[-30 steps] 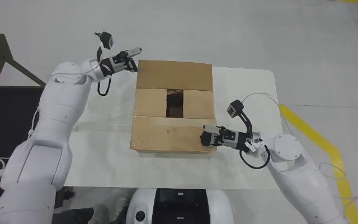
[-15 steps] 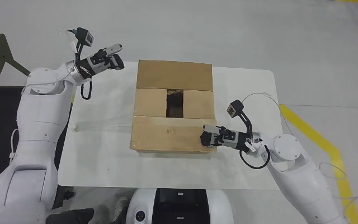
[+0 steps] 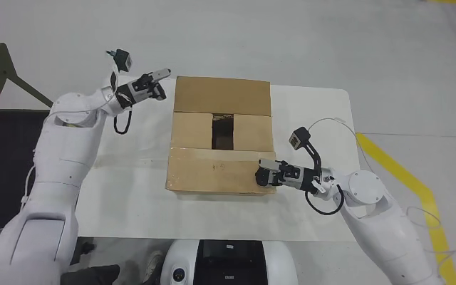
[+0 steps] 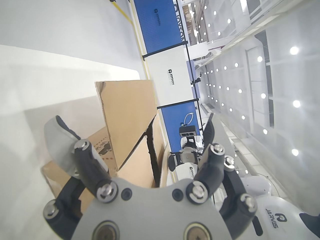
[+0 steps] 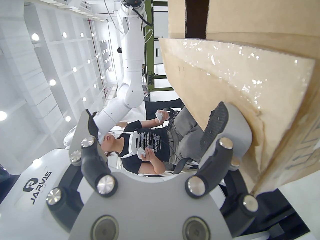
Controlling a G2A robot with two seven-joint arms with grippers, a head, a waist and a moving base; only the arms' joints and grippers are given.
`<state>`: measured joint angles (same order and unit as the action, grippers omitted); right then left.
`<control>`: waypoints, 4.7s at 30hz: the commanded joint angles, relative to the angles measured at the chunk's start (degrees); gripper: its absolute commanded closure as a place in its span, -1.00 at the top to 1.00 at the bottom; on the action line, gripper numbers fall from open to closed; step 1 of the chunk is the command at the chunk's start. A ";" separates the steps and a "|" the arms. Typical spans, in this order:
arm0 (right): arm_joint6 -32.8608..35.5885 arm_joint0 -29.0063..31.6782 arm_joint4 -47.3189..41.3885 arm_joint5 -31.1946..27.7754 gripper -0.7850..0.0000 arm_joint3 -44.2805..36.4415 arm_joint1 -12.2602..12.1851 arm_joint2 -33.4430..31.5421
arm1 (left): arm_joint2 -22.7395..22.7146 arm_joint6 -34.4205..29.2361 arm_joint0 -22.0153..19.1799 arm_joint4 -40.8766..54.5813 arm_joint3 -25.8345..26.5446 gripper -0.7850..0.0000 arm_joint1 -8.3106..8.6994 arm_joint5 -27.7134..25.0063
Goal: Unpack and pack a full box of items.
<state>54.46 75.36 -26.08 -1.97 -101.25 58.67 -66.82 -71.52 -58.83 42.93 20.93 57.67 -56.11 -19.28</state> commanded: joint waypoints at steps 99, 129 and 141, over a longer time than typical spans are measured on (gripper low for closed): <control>-5.96 -7.05 -1.22 4.15 1.00 3.05 1.02 0.04 | 7.15 -28.92 0.54 21.65 0.96 1.00 -3.11 5.91; -3.96 -6.61 4.50 9.05 1.00 4.56 0.35 -2.42 | -12.10 -15.06 14.88 17.85 22.17 1.00 2.03 11.80; -3.94 -6.62 4.60 9.13 1.00 4.58 0.34 -2.41 | -17.91 2.10 28.50 16.13 31.17 1.00 2.21 6.95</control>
<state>50.52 68.74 -21.47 7.15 -96.68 59.02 -69.23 -89.09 -59.03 69.90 38.24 88.19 -53.88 -11.67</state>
